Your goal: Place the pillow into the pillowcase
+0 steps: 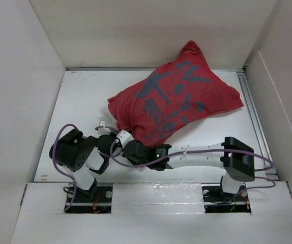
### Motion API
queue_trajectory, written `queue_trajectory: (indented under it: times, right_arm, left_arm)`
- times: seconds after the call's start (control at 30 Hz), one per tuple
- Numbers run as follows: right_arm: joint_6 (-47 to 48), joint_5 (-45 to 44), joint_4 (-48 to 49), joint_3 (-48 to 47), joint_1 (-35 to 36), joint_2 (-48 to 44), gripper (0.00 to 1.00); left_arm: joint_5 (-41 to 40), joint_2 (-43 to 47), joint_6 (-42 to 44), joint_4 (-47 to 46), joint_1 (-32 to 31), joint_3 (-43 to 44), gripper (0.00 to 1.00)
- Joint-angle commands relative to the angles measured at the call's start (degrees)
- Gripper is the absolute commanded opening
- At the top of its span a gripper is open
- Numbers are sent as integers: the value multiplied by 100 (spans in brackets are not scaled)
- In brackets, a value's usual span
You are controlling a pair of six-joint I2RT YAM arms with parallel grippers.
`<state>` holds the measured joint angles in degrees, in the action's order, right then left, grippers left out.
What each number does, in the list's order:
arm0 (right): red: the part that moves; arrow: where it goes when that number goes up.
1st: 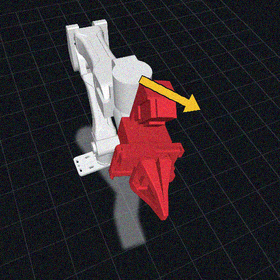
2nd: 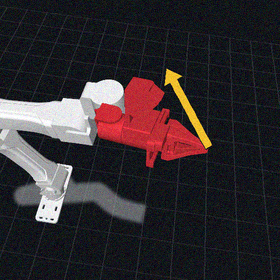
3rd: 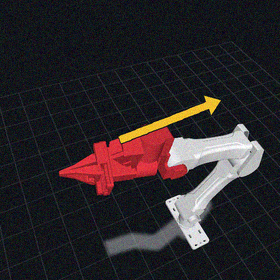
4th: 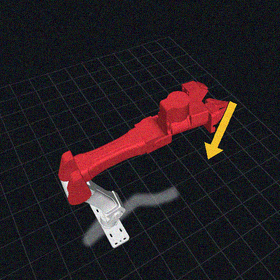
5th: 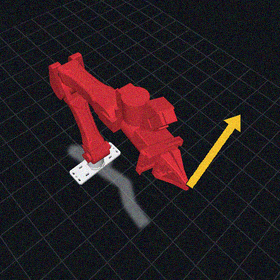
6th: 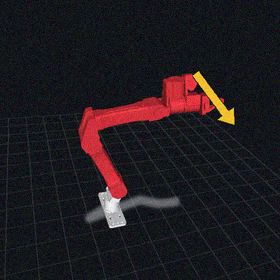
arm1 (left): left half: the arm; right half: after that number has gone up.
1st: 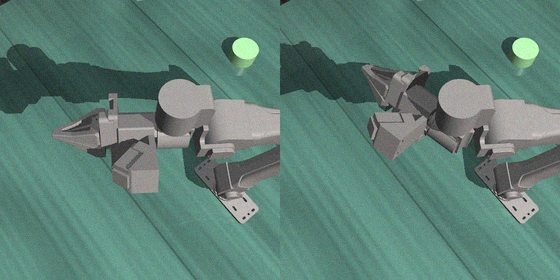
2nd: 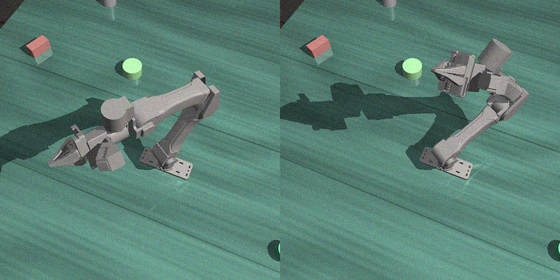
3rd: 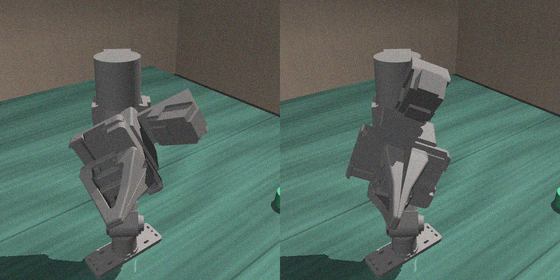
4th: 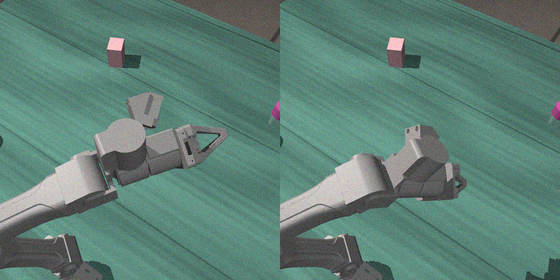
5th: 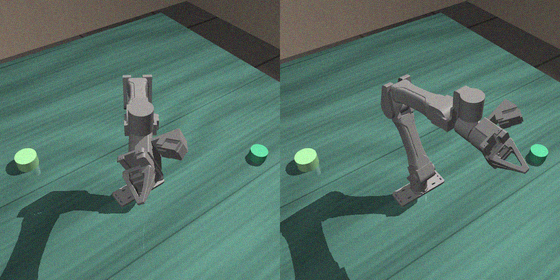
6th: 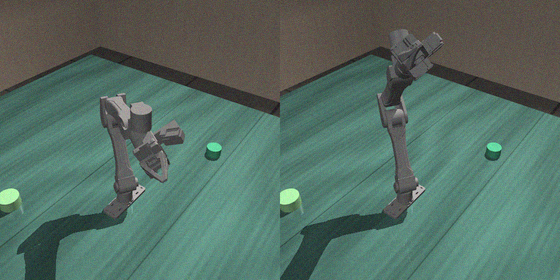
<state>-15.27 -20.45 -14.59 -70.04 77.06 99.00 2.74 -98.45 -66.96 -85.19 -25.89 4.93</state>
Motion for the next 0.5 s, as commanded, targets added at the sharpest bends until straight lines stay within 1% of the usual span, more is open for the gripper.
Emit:
queue_trajectory:
  times: [0.0,0.03,0.07,0.1,0.17,0.2,0.23,0.27,0.3,0.33,0.37,0.4,0.43,0.47]
  right_arm:
    - [146,1980,1124,279,99,-495,0]
    - [147,2061,1125,280,99,-557,0]
    - [147,2167,1255,385,99,-644,0]
    - [147,2490,1370,482,47,-758,0]
    - [147,2493,1477,728,-32,-1161,0]
    - [95,2275,1477,790,-33,-1286,0]
    - [42,1864,1424,895,-233,-1400,0]
    - [-28,1712,1372,965,-357,-1627,0]
    - [-177,1615,1319,1018,-506,-1734,0]
    - [-178,1614,1266,1071,-821,-1831,0]
    - [-178,1710,1266,1176,-963,-1927,20]
    - [-178,1824,1266,1177,-1086,-2129,35]
    - [-178,1895,1266,1255,-1270,-2226,51]
    - [-178,1948,1213,1256,-1342,-2323,68]
  left_arm:
    - [7,702,489,-2068,-13,340,0]
    - [7,705,491,-2063,-13,438,0]
    - [7,1044,639,-1472,-13,534,0]
    - [-89,1204,727,-1170,-13,736,0]
    - [-168,1634,947,-642,-13,886,0]
    - [-169,1802,1183,-91,-13,948,0]
    - [-169,2012,1281,349,-13,1123,0]
    - [-282,2249,1378,884,40,1220,9]
    - [-588,2800,1526,1986,40,1334,21]
    - [-817,3110,1841,2545,-29,1535,35]
    - [-1002,3391,1949,3108,-30,1650,75]
    - [-1143,3873,2045,3575,-30,1747,95]
    - [-1449,4086,2142,4536,-30,1853,100]
    - [-1600,4280,2213,5051,-30,2106,100]
